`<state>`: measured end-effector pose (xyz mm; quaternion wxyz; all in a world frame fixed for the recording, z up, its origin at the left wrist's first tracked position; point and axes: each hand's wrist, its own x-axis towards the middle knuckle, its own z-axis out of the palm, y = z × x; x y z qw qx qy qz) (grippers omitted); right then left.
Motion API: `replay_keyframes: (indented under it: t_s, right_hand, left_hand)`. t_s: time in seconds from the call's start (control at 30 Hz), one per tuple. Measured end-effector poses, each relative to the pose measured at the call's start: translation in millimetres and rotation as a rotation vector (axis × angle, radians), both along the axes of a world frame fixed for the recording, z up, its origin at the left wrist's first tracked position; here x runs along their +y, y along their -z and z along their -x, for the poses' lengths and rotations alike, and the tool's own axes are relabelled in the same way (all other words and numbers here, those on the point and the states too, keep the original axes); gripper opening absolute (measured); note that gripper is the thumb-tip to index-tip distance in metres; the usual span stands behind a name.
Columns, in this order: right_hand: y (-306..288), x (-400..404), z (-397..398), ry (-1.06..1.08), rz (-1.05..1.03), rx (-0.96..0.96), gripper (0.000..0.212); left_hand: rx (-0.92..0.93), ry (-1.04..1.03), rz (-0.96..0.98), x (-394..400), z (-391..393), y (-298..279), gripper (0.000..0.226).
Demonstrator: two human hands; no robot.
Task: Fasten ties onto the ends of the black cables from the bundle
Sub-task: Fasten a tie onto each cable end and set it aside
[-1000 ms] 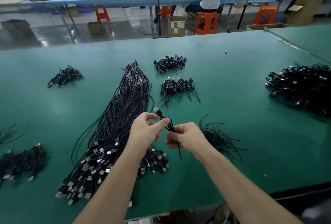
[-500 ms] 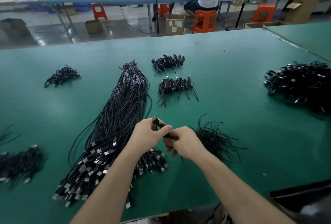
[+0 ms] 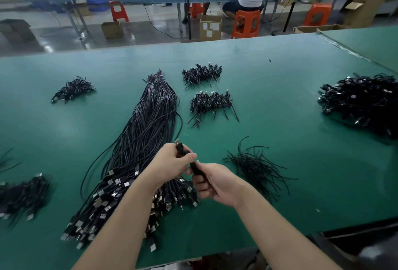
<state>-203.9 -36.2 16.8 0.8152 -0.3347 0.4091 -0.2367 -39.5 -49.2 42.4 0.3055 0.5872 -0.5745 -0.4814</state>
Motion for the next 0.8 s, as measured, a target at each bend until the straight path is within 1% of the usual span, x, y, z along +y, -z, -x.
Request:
replay_keyframes:
  t_s: [0.1, 0.17, 0.3, 0.37, 0.4, 0.43, 0.53, 0.57, 0.6, 0.67, 0.73, 0.8]
  right_hand:
    - [-2, 1, -2, -0.016, -0.107, -0.12, 0.031]
    - [-2, 2, -2, -0.009, -0.138, -0.174, 0.029]
    - [1, 1, -6, 0.008, -0.155, -0.199, 0.03]
    - [3, 1, -9, 0.033, -0.116, -0.166, 0.03]
    - [4, 1, -11, 0.047, -0.044, -0.096, 0.03]
    - [5, 2, -13, 0.045, 0.078, 0.031, 0.031]
    - [2, 3, -14, -0.108, 0.593, 0.595, 0.034]
    - [3, 3, -14, -0.158, 0.703, 0.7, 0.033]
    - [4, 3, -13, -0.184, 0.752, 0.738, 0.034]
    - [7, 3, -11, -0.208, 0.782, 0.757, 0.036]
    - [14, 1, -13, -0.169, 0.796, 0.77, 0.039]
    - [22, -3, -17, -0.085, 0.78, 0.774, 0.039]
  left_hand:
    - [-0.053, 0.008, 0.026, -1, -3, -2, 0.016]
    - [-0.056, 0.009, 0.032, -3, -6, -3, 0.015]
    - [-0.059, 0.004, 0.056, -4, -8, -3, 0.016]
    - [-0.036, -0.011, 0.049, -5, -9, -1, 0.016]
    - [-0.033, -0.02, 0.039, -5, -10, 1, 0.016]
    - [-0.032, -0.028, 0.025, -6, -12, 3, 0.016]
    - [0.007, -0.056, -0.019, -8, -14, 9, 0.016]
    - [0.025, -0.066, -0.031, -8, -14, 12, 0.016]
    - [0.036, -0.074, -0.043, -9, -14, 15, 0.016]
    - [0.042, -0.09, -0.069, -10, -12, 19, 0.016]
    - [0.032, -0.134, -0.079, -13, -6, 24, 0.015]
    - [-0.002, -0.208, -0.048, -16, 2, 26, 0.013]
